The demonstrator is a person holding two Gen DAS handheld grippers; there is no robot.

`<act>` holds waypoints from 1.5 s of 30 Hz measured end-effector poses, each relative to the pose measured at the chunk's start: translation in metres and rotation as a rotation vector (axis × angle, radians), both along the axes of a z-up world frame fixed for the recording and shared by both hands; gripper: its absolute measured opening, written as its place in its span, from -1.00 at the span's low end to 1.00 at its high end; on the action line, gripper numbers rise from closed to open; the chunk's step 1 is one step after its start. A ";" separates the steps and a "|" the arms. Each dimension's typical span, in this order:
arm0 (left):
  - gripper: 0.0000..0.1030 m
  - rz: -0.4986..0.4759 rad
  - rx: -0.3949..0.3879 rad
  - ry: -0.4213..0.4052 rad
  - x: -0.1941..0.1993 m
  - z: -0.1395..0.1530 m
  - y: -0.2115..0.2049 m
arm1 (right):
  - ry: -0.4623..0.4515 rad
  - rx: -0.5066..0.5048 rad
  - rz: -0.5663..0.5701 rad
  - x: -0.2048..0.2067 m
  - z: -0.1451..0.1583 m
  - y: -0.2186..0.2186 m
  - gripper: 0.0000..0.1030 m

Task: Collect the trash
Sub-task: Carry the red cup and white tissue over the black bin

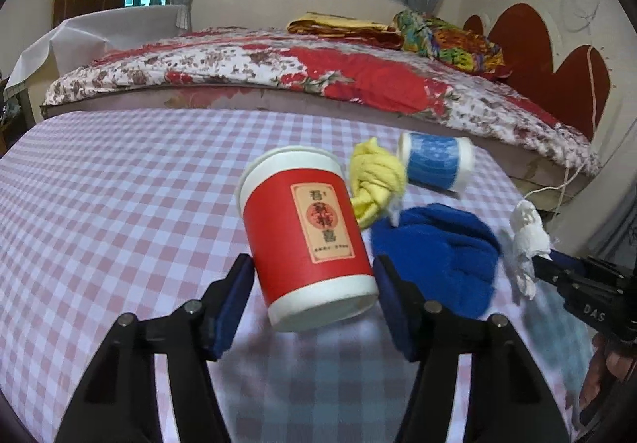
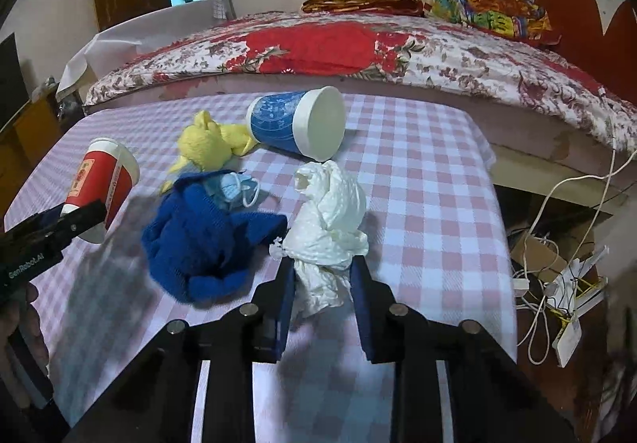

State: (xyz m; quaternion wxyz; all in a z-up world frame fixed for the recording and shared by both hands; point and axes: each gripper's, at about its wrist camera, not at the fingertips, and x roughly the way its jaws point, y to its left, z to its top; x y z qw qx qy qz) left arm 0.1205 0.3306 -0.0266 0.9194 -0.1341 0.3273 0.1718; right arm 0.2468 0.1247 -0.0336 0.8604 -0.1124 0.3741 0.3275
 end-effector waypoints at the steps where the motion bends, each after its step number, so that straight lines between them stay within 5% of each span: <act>1: 0.21 -0.005 0.002 -0.004 -0.002 0.003 -0.004 | -0.007 -0.001 0.002 -0.005 0.001 -0.004 -0.43; 23: 0.10 -0.216 0.023 -0.066 -0.033 0.027 -0.114 | -0.064 0.018 -0.100 -0.061 0.023 -0.107 -0.43; 45: 0.09 -0.518 0.043 -0.069 -0.011 0.035 -0.248 | -0.091 0.041 -0.367 -0.087 0.030 -0.279 -0.42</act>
